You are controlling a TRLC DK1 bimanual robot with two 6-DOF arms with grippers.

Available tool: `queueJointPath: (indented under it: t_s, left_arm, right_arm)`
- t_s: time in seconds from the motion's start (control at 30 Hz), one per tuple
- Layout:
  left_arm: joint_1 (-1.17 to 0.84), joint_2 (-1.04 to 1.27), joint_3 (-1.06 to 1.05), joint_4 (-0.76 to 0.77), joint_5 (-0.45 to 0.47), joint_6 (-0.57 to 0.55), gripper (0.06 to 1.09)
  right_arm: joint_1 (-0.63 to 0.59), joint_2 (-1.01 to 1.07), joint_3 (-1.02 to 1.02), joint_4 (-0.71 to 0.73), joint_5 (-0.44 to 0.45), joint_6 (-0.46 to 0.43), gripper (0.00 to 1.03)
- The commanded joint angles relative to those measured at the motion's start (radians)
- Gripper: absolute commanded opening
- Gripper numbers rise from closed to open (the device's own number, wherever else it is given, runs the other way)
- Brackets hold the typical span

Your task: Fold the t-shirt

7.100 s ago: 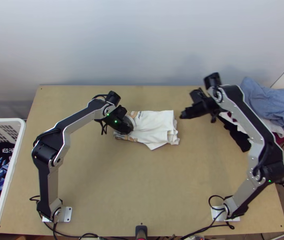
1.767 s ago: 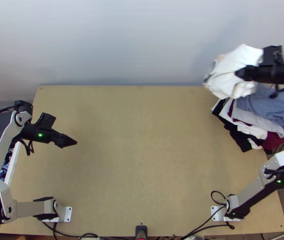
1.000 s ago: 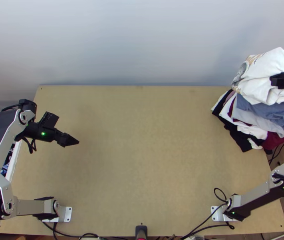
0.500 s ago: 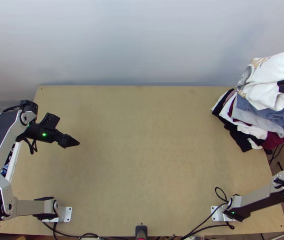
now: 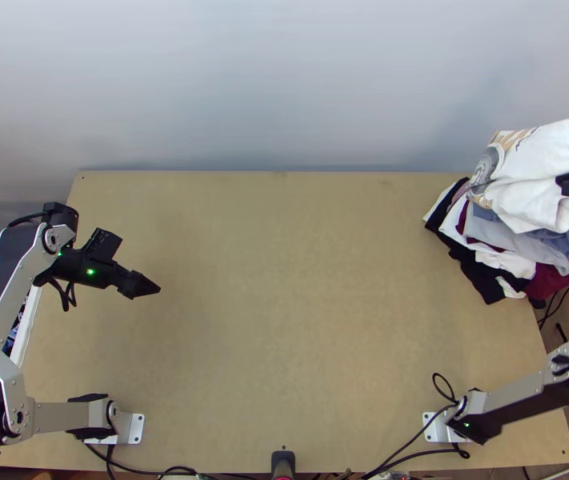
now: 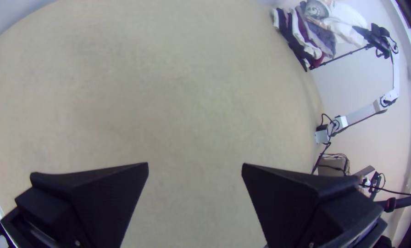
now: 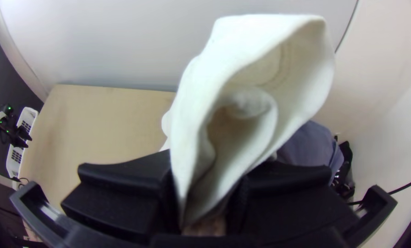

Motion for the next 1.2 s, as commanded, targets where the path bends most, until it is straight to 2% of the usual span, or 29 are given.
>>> queueJointPath:
  t_s: [0.0, 0.33, 0.77, 0.97, 1.17]
  left_arm:
    - [0.001, -0.015, -0.021, 0.009, -0.011, -0.005, 1.05]
    - [-0.022, -0.024, -0.049, 0.05, -0.013, -0.053, 1.05]
    - [-0.052, -0.026, -0.066, 0.066, -0.017, -0.079, 1.05]
    - [-0.056, -0.026, -0.064, 0.067, -0.025, -0.082, 1.05]
    - [-0.066, -0.023, -0.064, 0.083, -0.033, -0.1, 1.05]
  right_arm:
    - [-0.087, 0.076, -0.024, 0.003, -0.016, -0.061, 0.03]
    - [-0.147, 0.22, 0.027, 0.031, -0.016, -0.116, 0.03]
    - [-0.248, 0.367, 0.062, 0.15, -0.014, -0.119, 0.03]
    - [-0.271, 0.418, 0.063, 0.176, -0.014, -0.107, 0.2]
    - [-0.274, 0.413, 0.074, 0.184, -0.008, -0.069, 0.44]
